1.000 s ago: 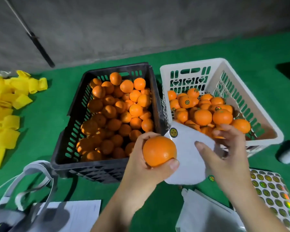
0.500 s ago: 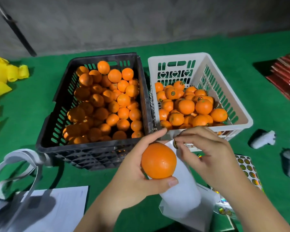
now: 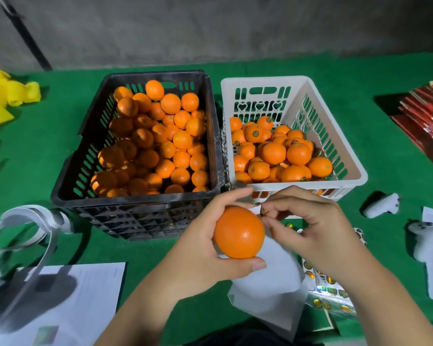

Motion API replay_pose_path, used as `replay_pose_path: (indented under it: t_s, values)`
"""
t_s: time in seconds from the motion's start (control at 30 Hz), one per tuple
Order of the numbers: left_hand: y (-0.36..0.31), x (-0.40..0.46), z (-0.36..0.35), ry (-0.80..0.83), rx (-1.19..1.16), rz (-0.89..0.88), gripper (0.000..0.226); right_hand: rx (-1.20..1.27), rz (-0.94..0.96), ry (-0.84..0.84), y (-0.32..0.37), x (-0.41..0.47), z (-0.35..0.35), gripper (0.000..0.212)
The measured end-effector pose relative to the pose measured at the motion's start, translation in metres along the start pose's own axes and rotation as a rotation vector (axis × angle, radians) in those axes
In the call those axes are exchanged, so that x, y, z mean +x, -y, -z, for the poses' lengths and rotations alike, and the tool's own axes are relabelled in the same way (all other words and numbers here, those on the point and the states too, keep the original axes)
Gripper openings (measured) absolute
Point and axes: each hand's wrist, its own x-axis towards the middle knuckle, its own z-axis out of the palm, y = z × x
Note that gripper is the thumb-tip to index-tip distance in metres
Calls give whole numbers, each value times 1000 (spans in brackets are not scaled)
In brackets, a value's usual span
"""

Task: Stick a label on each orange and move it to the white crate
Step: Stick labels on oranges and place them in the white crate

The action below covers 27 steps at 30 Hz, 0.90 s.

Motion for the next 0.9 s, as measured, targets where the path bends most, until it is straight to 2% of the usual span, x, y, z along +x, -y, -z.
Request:
replay_pose_path:
  t_s: [0.23, 0.33, 0.53, 0.73, 0.9]
  values:
    - [-2, 0, -5, 12, 16, 3, 98, -112, 43, -41, -4, -2, -5, 9]
    - [-2, 1, -5, 8, 37, 9, 97, -182, 66, -71, -5, -3, -9, 13]
    - [-4, 3, -7, 12, 23, -7, 93, -212, 11, -167, -5, -6, -15, 14]
    - [-4, 2, -8, 23, -3, -7, 94, 6, -15, -12, -9, -5, 1, 5]
    - [-3, 2, -13, 30, 5, 8, 95, 2, -38, -27, -11, -8, -2, 4]
